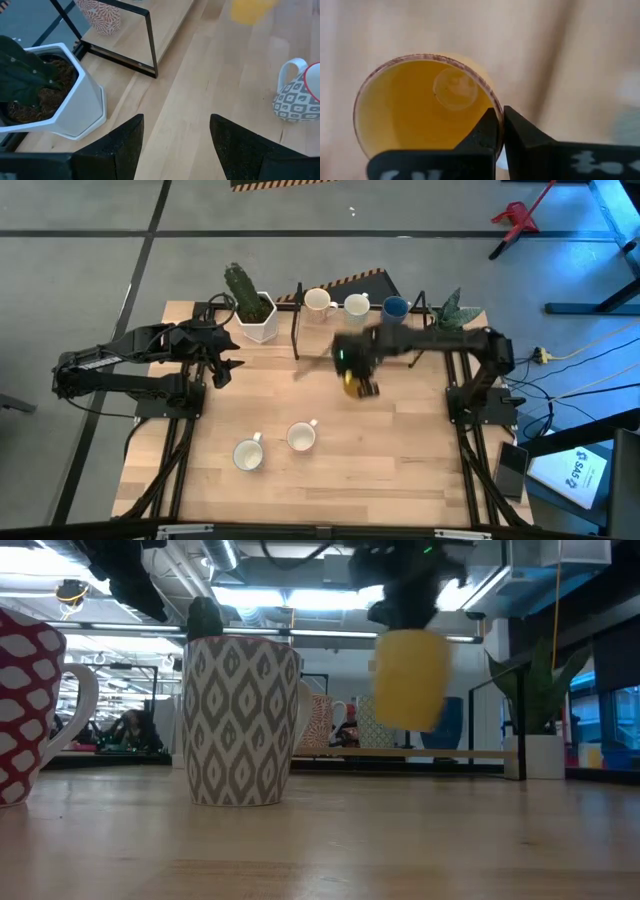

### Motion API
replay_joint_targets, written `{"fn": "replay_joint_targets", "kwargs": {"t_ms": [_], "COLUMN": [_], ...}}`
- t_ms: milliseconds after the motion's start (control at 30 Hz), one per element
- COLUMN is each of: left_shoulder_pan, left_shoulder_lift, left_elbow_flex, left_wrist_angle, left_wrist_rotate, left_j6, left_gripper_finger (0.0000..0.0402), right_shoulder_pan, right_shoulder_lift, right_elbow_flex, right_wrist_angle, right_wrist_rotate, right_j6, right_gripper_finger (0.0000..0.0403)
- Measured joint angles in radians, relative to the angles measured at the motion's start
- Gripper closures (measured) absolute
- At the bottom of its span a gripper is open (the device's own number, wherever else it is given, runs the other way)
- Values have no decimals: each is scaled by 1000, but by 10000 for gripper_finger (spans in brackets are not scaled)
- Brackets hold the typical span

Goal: Place coffee mugs
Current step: Put the yellow mug on the shelf

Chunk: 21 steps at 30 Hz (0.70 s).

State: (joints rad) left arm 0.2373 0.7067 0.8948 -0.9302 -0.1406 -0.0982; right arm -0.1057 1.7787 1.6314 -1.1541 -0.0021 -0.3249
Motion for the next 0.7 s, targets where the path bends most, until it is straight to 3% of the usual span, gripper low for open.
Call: {"fn": "replay_joint_targets", "kwargs": {"t_ms": [267,567,700], "left_shoulder_pan": [0,0,0], "left_shoulder_lift": [0,0,0], "left_elbow_flex": [0,0,0], "left_wrist_angle": [0,-3,-4], "left_wrist_rotate": [-1,-5,-5], "left_j6": [-5,-7,-7], "left_gripper_finger": [179,179,179], "right_shoulder_pan": [-214,-280,-297], "right_shoulder_lift": [82,262,315], "right_elbow_flex": [186,424,471], "right_wrist_angle": [29,50,53], "right_wrist_rotate": [-7,-21,-14], "right_j6": [-126,-215,-243], "right_gripper_finger": [402,402,403]}}
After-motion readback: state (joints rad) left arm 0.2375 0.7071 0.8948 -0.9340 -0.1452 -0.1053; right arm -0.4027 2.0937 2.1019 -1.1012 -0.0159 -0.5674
